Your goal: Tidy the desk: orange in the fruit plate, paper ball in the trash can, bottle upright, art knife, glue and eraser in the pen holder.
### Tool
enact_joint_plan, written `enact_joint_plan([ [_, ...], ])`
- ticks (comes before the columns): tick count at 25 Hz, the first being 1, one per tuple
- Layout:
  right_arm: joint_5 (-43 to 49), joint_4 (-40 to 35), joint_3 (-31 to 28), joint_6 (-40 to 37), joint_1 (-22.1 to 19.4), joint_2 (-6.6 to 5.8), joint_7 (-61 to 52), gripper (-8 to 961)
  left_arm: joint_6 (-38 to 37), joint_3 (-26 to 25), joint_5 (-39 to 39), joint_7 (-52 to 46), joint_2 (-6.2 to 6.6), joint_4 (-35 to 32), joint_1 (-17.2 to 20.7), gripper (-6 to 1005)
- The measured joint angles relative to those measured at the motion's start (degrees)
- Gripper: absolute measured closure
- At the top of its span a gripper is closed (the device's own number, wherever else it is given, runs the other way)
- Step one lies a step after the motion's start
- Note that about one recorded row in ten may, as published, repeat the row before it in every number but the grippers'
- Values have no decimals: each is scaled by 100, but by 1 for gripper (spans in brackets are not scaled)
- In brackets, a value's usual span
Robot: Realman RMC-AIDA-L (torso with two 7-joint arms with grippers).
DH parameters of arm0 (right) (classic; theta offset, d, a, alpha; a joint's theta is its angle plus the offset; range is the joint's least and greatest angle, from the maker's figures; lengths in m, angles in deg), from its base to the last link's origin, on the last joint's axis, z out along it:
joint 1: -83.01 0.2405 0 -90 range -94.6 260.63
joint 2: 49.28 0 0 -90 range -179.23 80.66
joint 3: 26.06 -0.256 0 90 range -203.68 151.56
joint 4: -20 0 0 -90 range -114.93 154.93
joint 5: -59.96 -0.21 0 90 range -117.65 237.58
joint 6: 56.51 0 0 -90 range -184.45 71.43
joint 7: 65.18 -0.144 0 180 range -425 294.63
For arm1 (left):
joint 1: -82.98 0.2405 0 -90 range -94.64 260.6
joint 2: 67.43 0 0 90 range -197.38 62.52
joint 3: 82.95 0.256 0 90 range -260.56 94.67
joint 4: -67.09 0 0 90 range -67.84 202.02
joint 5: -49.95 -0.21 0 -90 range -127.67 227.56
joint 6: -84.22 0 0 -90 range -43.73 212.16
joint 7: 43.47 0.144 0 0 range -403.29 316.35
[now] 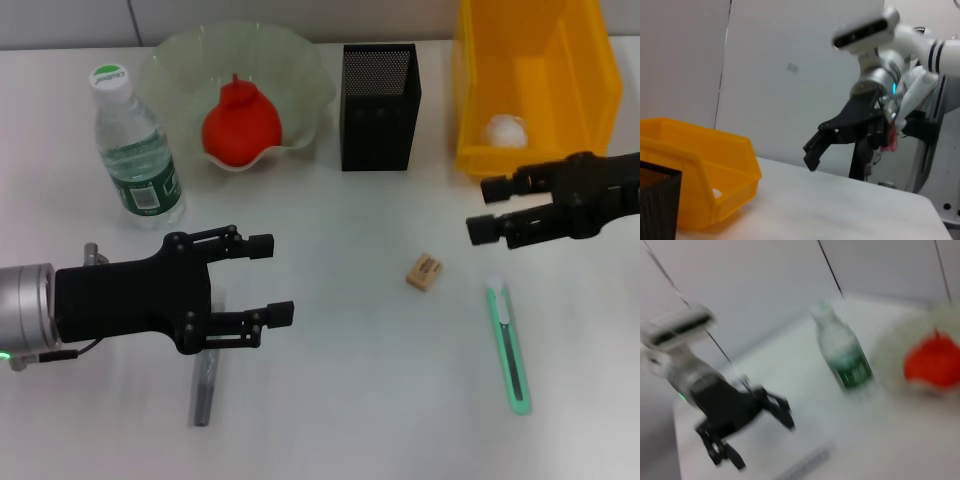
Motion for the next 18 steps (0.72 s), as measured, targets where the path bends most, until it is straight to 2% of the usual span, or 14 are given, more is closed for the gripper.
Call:
enact_joint_plan([
  [2, 808, -472, 548, -37, 382, -13, -1257, 120, 56, 42, -26, 38, -5, 5, 11, 199],
  [3, 808, -472, 548, -37, 382, -13, -1257, 120, 56, 42, -26, 38, -5, 5, 11, 199],
  [5, 1331, -621, 910, -55, 622, -14, -1937, 120, 75, 52, -45, 39, -7, 6, 13, 199],
  [8, 2319, -669, 1501, -59, 1198, 58, -3041, 120, 137, 63, -163, 39, -17, 7, 15, 199],
  [9, 2319, -669, 1501, -59, 1198, 58, -3041, 120, 137, 63, -163, 39, -17, 7, 15, 199],
  [11, 2701, -632, 1746, -62, 1432, 122, -3406, 120, 151, 67, -227, 39, -16, 7, 10, 199],
  [12, 2999, -527, 1958, -66, 1621, 199, -3612, 120, 151, 67, -229, 39, -12, 7, 1, 199],
  [13, 2999, -527, 1958, -66, 1621, 199, -3612, 120, 151, 68, -237, 38, -7, 7, -13, 199],
  [15, 3266, -155, 2351, 9, 1860, 271, -3790, 120, 151, 69, -255, 39, -6, 7, -25, 199],
  [18, 3292, 100, 2621, 142, 1950, 289, -3854, 120, 202, 72, -336, 38, -1, 7, -84, 199],
])
